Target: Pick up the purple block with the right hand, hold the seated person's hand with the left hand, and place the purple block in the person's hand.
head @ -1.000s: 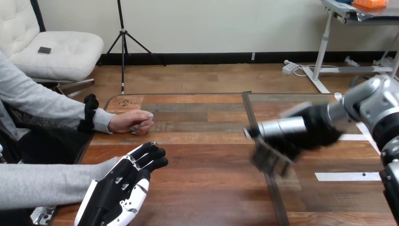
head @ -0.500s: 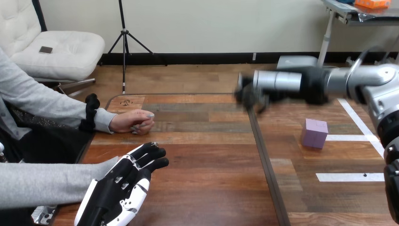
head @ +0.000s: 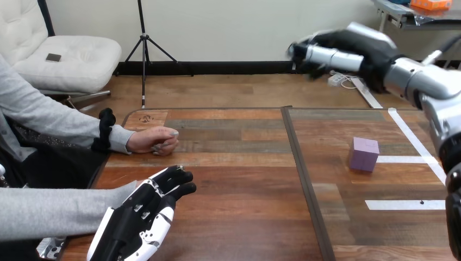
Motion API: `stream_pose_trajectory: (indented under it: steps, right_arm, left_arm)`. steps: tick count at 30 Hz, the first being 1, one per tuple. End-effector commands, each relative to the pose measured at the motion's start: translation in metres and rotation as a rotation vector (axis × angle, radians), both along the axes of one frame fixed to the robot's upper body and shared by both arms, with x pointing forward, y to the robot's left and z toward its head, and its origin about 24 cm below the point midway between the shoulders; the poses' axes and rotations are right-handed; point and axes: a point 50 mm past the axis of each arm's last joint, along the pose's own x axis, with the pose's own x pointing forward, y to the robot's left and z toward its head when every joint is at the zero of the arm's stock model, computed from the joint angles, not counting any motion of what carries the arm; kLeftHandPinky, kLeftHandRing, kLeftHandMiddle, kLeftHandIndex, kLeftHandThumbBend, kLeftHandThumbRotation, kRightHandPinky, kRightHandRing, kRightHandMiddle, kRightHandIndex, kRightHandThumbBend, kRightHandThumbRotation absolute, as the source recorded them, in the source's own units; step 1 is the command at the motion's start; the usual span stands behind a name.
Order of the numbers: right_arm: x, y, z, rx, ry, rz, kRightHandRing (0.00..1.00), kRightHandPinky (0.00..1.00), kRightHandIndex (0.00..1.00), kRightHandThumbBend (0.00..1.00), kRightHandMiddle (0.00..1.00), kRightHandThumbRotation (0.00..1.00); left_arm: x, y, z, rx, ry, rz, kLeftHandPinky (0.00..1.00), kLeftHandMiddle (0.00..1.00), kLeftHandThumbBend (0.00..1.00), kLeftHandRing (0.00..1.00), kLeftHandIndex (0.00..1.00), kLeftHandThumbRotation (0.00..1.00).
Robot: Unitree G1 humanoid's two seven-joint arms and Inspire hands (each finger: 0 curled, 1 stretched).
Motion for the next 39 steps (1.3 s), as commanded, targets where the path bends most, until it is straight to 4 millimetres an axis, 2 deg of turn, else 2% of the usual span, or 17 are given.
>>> stream_pose_trajectory:
  steps: [1, 7, 11, 19, 28, 39]
  right_arm:
    - [-0.001, -0.009, 0.001, -0.071, -0.092, -0.084, 0.83, 0.8, 0.77, 0.71, 0.81, 0.74]
    - [-0.001, -0.01, 0.005, -0.195, -0.161, -0.124, 0.87, 0.85, 0.8, 0.7, 0.85, 0.81]
    - [0.001, -0.011, 0.007, -0.258, -0.174, -0.145, 0.93, 0.92, 0.87, 0.7, 0.92, 0.87]
    - [0.003, -0.013, 0.011, -0.446, -0.189, -0.178, 0.99, 0.99, 0.97, 0.74, 0.98, 0.97]
    - [0.007, -0.014, 0.009, -0.571, -0.166, -0.23, 1.0, 1.0, 1.0, 0.8, 1.0, 1.0]
    - [0.008, -0.015, -0.001, -0.635, -0.108, -0.264, 1.0, 1.0, 1.0, 0.87, 1.0, 1.0]
  left_arm:
    - [0.013, -0.004, 0.012, -0.015, -0.085, 0.003, 0.92, 0.78, 0.04, 0.78, 0.75, 0.14]
    - [0.012, -0.003, 0.011, -0.012, -0.083, -0.007, 0.92, 0.78, 0.05, 0.78, 0.75, 0.14]
    - [0.012, -0.002, 0.011, 0.003, -0.082, -0.015, 0.92, 0.78, 0.06, 0.78, 0.75, 0.14]
    - [0.011, -0.002, 0.011, -0.008, -0.08, -0.024, 0.9, 0.78, 0.06, 0.78, 0.75, 0.15]
    - [0.011, -0.002, 0.012, -0.012, -0.078, -0.024, 0.91, 0.79, 0.01, 0.79, 0.75, 0.15]
    - [0.01, -0.002, 0.012, -0.013, -0.072, -0.012, 0.9, 0.78, 0.0, 0.78, 0.74, 0.15]
